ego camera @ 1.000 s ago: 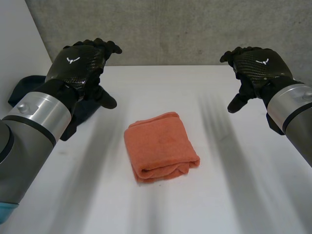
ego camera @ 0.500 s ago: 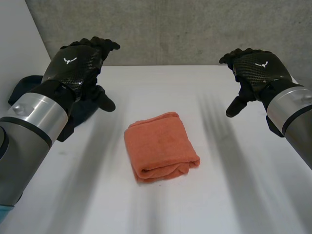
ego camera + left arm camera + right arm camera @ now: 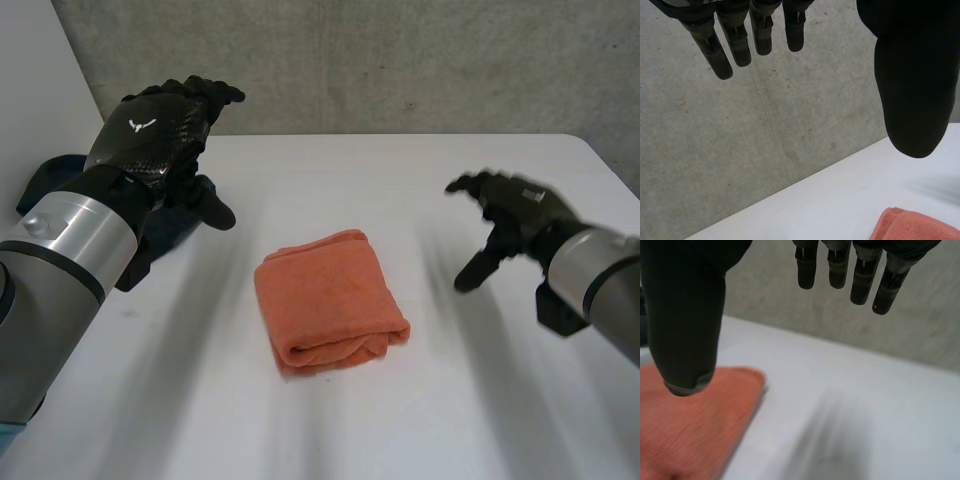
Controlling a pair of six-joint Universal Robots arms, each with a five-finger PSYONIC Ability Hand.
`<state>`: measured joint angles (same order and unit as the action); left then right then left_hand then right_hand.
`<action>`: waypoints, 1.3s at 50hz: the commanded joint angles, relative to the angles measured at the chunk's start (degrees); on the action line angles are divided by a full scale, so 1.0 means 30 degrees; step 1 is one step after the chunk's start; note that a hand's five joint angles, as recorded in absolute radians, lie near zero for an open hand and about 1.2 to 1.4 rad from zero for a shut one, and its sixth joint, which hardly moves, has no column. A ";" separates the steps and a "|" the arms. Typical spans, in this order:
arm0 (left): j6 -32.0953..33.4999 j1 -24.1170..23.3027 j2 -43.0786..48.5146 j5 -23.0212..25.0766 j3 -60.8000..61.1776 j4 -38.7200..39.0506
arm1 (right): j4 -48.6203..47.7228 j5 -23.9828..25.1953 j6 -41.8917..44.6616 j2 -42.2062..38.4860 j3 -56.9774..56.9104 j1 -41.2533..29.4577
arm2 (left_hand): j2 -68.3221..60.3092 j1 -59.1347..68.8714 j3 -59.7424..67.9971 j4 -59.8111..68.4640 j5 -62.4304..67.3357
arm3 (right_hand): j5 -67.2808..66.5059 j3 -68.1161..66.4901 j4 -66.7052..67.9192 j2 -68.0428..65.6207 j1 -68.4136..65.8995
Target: Fold the laundry.
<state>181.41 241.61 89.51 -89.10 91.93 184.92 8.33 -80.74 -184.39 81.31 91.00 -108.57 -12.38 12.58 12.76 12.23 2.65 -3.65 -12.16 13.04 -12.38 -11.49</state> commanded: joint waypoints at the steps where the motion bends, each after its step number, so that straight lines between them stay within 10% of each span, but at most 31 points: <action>1: 0.0000 -0.0001 0.0017 0.0021 0.0000 0.0087 | -0.1629 0.2627 -0.1376 -0.0793 0.2652 0.0214 | 0.0609 -0.0676 -0.0736 -0.0560 -0.0700 | 0.1218 0.0721 -0.1013 0.0794 0.0495; 43: 0.0293 -0.2433 0.2712 0.5528 -0.1992 -0.1172 | -0.7755 -0.0800 -0.3106 -0.7474 0.1893 -0.3477 | 0.0048 -0.0116 -0.0175 0.0000 -0.0139 | 0.1218 0.0721 -0.1013 0.0794 0.0495; 65: 0.0264 -0.2403 0.3415 0.5500 -0.2344 -0.1114 | -0.7990 -0.0888 -0.4806 -0.9904 -0.0303 -0.3800 | 0.0048 -0.0116 -0.0175 0.0000 -0.0139 | -0.1778 -0.2275 0.1983 -0.2201 -0.2500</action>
<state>182.23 234.38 99.36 -72.66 85.01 181.59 -15.52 -83.32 -198.98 53.69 92.01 -119.88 -12.36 12.58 12.76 12.23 2.65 -3.81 -12.39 13.19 -12.52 -11.64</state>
